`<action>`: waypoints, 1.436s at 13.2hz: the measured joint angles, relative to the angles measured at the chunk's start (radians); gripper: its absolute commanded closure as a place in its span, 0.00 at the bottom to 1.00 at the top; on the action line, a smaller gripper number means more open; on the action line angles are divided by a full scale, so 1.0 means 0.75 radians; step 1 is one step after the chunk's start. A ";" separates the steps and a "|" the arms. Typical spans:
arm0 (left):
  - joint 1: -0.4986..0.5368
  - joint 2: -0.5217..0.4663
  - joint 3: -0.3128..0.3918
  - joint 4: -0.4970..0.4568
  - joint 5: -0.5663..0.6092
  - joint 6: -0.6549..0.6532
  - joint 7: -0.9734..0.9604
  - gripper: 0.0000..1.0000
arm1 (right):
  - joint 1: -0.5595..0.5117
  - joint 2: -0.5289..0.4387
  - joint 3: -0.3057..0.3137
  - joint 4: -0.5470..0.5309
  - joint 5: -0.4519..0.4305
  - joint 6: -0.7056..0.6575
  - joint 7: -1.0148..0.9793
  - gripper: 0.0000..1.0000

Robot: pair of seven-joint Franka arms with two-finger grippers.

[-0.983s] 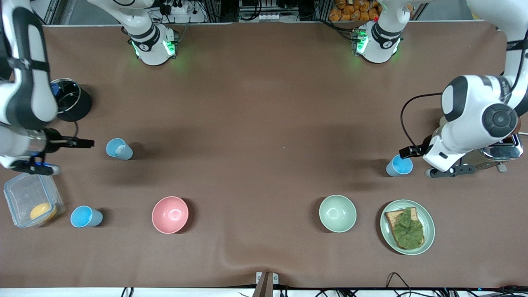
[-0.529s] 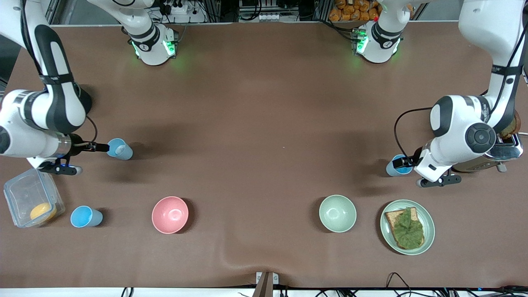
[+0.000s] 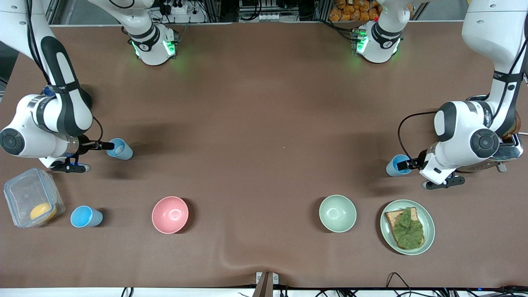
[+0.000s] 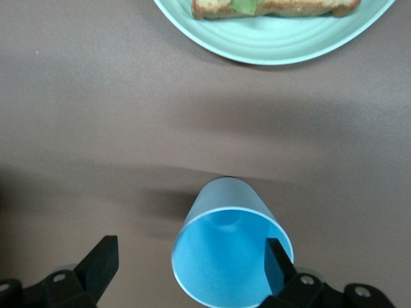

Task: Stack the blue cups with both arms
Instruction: 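Lower the right gripper to one blue cup while the left gripper reaches another, then close both grippers on the rims of the two blue cups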

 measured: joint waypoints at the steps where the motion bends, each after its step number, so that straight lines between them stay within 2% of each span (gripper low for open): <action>1: 0.000 0.005 0.000 -0.002 0.000 0.000 0.000 0.00 | 0.000 0.005 0.001 0.000 0.000 0.001 -0.002 0.15; 3: 0.000 0.022 0.000 -0.005 0.000 0.000 0.000 0.00 | 0.000 0.012 0.001 0.000 0.000 0.006 -0.003 0.41; 4: -0.001 0.030 -0.001 -0.005 0.000 0.001 0.000 0.05 | 0.000 0.016 0.001 -0.001 0.000 0.007 -0.004 0.58; 5: -0.005 0.037 -0.001 -0.005 0.000 0.003 0.000 0.30 | 0.000 0.019 0.002 -0.003 0.000 0.007 -0.004 0.70; 7: -0.012 0.040 -0.002 -0.005 0.000 0.009 0.000 0.80 | 0.000 0.026 0.002 -0.007 0.000 0.007 -0.004 0.80; 8: -0.014 0.040 -0.003 -0.003 0.000 0.013 0.000 1.00 | 0.000 0.029 0.002 -0.008 0.000 0.007 -0.004 0.87; 11: -0.017 0.040 -0.008 0.011 0.000 0.019 0.000 1.00 | 0.000 0.035 0.003 -0.010 0.001 0.003 -0.004 1.00; 16: -0.042 0.025 -0.017 0.080 0.000 0.020 0.000 1.00 | 0.000 0.031 0.013 0.000 0.028 -0.029 -0.004 1.00; 19: -0.047 -0.015 -0.041 0.142 0.000 -0.047 0.000 1.00 | 0.001 0.031 0.015 0.009 0.057 -0.045 -0.004 1.00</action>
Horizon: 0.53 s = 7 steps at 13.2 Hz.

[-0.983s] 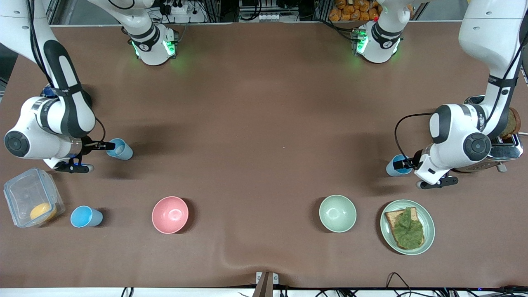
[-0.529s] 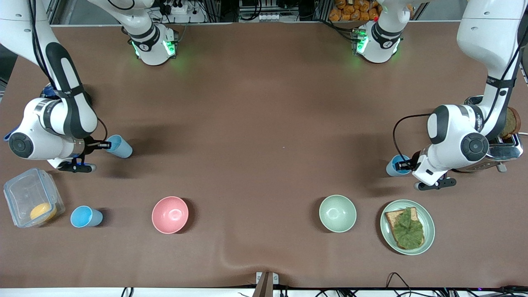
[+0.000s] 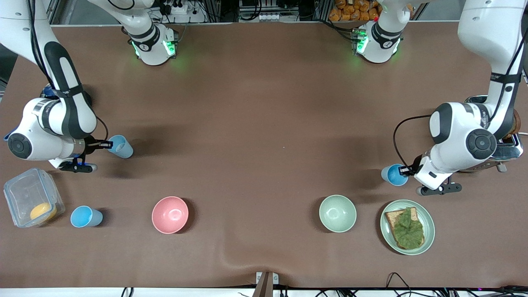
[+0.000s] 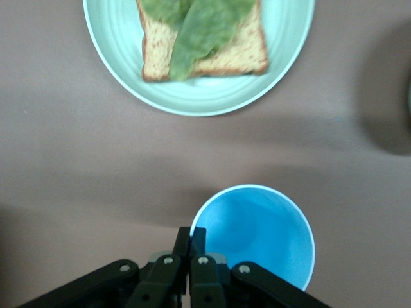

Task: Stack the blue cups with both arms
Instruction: 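Close both grippers on the rims of the two blue cups, then carry the blue cup with the right gripper toward the table middle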

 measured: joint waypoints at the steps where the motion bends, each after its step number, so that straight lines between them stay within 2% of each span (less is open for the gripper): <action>1: 0.000 -0.015 -0.007 0.019 0.000 -0.029 0.000 1.00 | 0.004 0.000 0.003 0.004 0.014 -0.002 0.000 1.00; 5: -0.002 -0.072 -0.059 0.072 0.000 -0.111 -0.015 1.00 | 0.028 0.003 0.013 0.023 0.052 -0.017 0.007 1.00; 7: -0.004 -0.091 -0.105 0.104 0.000 -0.155 -0.065 1.00 | 0.052 0.003 0.015 0.070 0.107 -0.117 0.047 1.00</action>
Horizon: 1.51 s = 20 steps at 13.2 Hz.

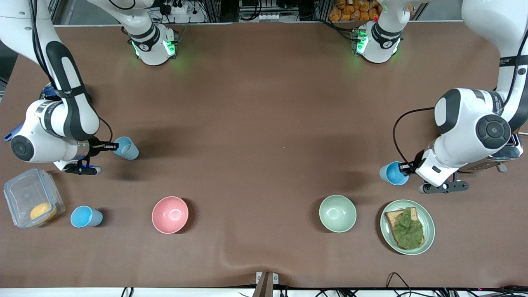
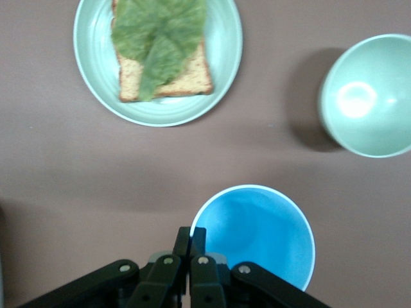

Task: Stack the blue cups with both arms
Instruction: 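Carry the blue cup with the right gripper toward the table middle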

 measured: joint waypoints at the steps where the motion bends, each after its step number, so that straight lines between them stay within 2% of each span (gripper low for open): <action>1: -0.002 -0.005 -0.023 0.018 0.000 -0.020 -0.023 1.00 | 0.032 0.000 0.002 0.035 0.037 -0.065 0.038 1.00; 5: -0.010 -0.009 -0.080 0.070 0.000 -0.063 -0.081 1.00 | 0.282 0.000 0.012 0.133 0.179 -0.179 0.284 1.00; 11: -0.045 -0.013 -0.088 0.145 0.000 -0.110 -0.148 1.00 | 0.737 0.045 0.019 0.293 0.483 -0.178 0.734 1.00; 16: -0.041 -0.012 -0.080 0.171 0.000 -0.136 -0.148 1.00 | 0.932 0.252 0.018 0.493 0.598 -0.163 0.828 1.00; 20: -0.038 0.000 -0.080 0.171 0.000 -0.140 -0.148 1.00 | 1.001 0.339 0.017 0.530 0.601 0.015 0.840 1.00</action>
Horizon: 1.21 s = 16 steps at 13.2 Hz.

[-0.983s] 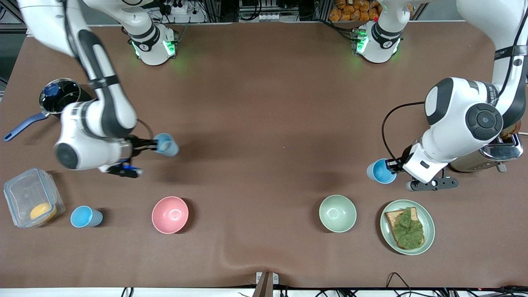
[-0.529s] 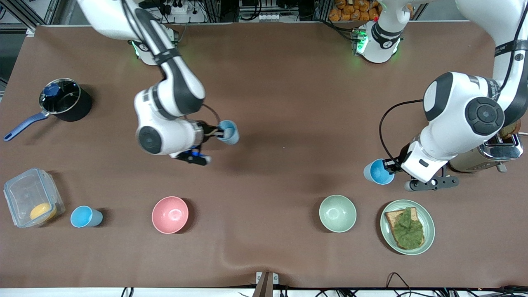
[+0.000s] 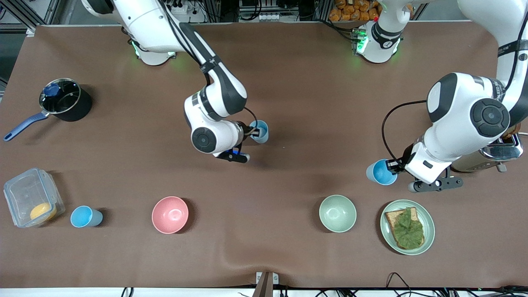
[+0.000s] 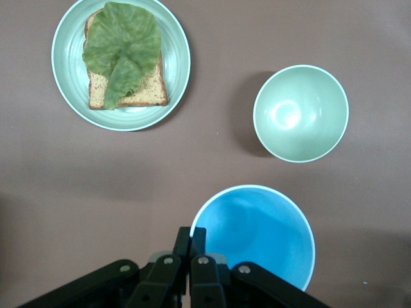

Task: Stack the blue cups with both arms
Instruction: 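Carry the blue cup with the right gripper toward the table middle, then carry the left gripper's cup over the right gripper's cup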

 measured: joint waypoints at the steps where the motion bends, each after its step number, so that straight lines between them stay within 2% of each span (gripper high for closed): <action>1: 0.000 0.002 0.000 0.000 0.000 0.000 0.000 1.00 | 0.009 0.011 0.000 0.003 0.000 0.048 0.000 1.00; 6: -0.007 0.026 -0.002 -0.002 0.000 -0.006 0.000 1.00 | 0.047 0.056 0.000 0.008 0.000 0.199 0.000 1.00; 7: -0.009 0.032 -0.004 -0.004 0.000 -0.006 -0.001 1.00 | 0.050 0.063 0.000 0.009 0.000 0.211 0.000 0.88; 8: -0.009 0.037 -0.006 -0.006 0.000 -0.006 -0.001 1.00 | 0.051 0.066 0.000 0.010 0.001 0.213 0.000 0.48; 9: -0.010 0.041 -0.010 -0.006 0.000 -0.006 -0.003 1.00 | 0.051 0.066 -0.002 0.011 0.001 0.214 0.001 0.14; 10: -0.010 0.043 -0.013 -0.006 0.000 -0.006 -0.005 1.00 | 0.051 0.068 -0.006 0.011 0.002 0.217 0.008 0.00; 12: -0.009 0.043 -0.033 -0.006 0.000 -0.006 -0.055 1.00 | 0.051 0.068 -0.011 0.020 0.004 0.219 0.055 0.00; 14: -0.012 0.043 -0.095 -0.002 0.000 -0.006 -0.187 1.00 | 0.054 0.066 -0.011 0.076 0.004 0.213 0.104 0.00; 16: -0.043 0.042 -0.159 0.004 -0.001 -0.006 -0.361 1.00 | 0.049 0.053 -0.037 0.138 0.002 0.082 0.131 0.00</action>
